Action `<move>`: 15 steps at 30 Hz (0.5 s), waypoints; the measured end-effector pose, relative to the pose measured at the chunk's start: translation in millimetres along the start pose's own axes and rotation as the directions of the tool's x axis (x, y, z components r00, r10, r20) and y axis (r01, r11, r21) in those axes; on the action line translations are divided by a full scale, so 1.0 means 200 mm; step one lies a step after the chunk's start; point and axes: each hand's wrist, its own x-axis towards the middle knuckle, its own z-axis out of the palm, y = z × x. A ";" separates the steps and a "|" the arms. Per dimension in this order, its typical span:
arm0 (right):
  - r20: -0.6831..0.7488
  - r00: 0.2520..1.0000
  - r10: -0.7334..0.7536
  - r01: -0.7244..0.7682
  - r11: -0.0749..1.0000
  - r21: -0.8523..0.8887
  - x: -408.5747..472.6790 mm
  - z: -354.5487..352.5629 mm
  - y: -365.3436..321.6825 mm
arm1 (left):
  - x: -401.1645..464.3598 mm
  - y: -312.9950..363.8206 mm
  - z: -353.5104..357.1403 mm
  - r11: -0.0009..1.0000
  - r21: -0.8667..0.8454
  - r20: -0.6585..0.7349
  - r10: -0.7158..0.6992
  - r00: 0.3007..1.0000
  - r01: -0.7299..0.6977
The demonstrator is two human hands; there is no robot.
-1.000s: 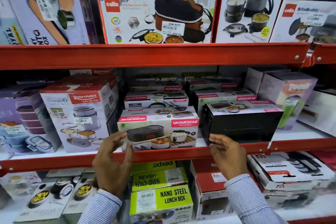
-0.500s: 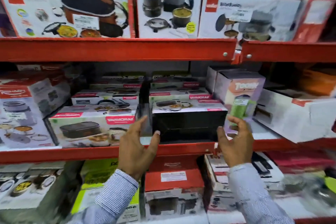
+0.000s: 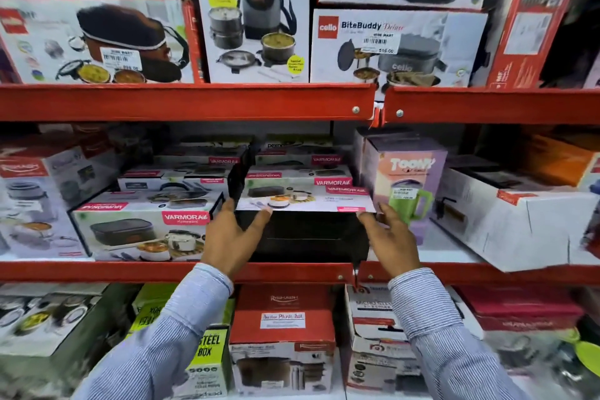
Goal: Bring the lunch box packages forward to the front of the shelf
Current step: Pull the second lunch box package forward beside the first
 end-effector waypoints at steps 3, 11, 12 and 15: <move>-0.032 0.998 -0.060 0.064 0.991 0.121 -0.02 -0.06 -0.03 | -0.03 0.03 -0.07 0.991 -0.096 -0.066 0.089 0.994 -0.095; -0.092 0.994 -0.061 0.080 0.972 0.220 0.00 -0.13 -0.05 | -0.03 -0.02 -0.15 0.948 -0.309 -0.190 0.020 0.982 -0.079; -0.089 0.993 -0.082 0.100 0.972 0.215 0.01 -0.13 -0.03 | -0.02 -0.04 -0.14 0.947 -0.310 -0.186 0.022 0.982 -0.080; -0.031 0.993 -0.116 0.120 0.971 0.208 0.06 -0.11 0.04 | -0.03 -0.09 -0.10 0.935 -0.347 -0.124 0.029 0.992 -0.071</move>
